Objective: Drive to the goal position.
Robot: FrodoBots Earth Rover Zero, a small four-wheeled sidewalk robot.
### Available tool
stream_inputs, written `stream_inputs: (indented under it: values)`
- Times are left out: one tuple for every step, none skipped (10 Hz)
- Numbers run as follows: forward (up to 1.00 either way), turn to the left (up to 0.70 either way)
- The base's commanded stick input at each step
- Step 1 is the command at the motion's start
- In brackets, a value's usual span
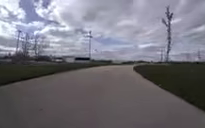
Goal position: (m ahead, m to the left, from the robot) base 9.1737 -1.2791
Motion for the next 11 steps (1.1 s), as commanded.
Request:
stream_inputs:
  values:
    - [1.0,0.0]
    - [1.0,0.0]
    - [1.0,0.0]
    - [1.0,0.0]
    - [1.0,0.0]
    - [1.0,0.0]
    - [1.0,0.0]
    - [1.0,0.0]
    - [1.0,0.0]
    - [1.0,0.0]
    - [1.0,0.0]
